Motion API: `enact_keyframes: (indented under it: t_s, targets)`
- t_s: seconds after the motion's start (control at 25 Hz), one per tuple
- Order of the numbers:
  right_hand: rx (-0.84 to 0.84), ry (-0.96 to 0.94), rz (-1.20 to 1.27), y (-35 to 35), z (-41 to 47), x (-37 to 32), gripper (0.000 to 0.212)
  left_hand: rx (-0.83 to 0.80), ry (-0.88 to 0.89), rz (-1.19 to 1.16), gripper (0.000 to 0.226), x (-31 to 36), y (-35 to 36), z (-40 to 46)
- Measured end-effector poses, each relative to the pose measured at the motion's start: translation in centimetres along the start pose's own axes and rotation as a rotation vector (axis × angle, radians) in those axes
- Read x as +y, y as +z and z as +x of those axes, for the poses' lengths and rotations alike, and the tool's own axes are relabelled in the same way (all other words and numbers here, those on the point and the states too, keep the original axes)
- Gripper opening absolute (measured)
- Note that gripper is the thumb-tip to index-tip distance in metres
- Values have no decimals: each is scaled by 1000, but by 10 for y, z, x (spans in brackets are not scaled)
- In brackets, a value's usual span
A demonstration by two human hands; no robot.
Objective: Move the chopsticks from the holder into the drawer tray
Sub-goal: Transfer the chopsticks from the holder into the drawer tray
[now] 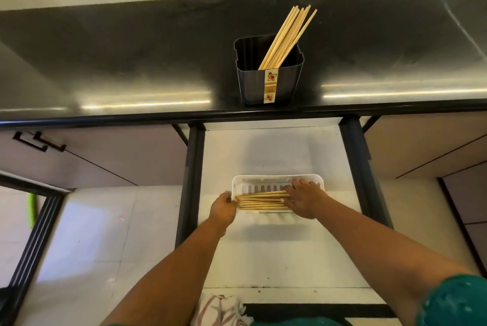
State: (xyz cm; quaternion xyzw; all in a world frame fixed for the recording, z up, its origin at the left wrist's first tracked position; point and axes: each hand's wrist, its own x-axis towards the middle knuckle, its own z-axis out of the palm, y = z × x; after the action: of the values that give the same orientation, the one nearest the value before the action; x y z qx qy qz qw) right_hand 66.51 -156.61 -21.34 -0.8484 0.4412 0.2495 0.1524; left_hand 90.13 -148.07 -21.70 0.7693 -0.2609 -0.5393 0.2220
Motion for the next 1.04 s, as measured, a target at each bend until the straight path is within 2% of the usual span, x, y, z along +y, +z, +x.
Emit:
enact_keyframes:
  t_s: [0.08, 0.32, 0.4, 0.48, 0.6, 0.68, 0.84, 1.04]
  targets:
    - [22, 20, 13, 9, 2, 3, 62, -33, 37, 10, 18, -2, -1, 2]
    - [71, -14, 317, 17, 9, -16, 45, -45, 44, -15, 20, -2, 0, 13]
    - [120, -40, 342, 15, 14, -26, 40, -40, 40, -13, 20, -3, 0, 14]
    - [142, -19, 288, 6, 22, -31, 36, -36, 58, -24, 20, -2, -1, 15]
    - [99, -32, 1, -4, 30, -35, 30, -23, 79, -76, 23, 0, -1, 15]
    - [94, -42, -73, -5, 31, -37, 28, -19, 78, -96, 25, -1, -1, 14]
    - [114, -49, -50, -4, 26, -37, 21, -12, 52, -150, 26, -3, 3, 16]
    - [121, -33, -36, -4, 26, -40, 22, 38, 33, -129, 16, -4, 7, 17]
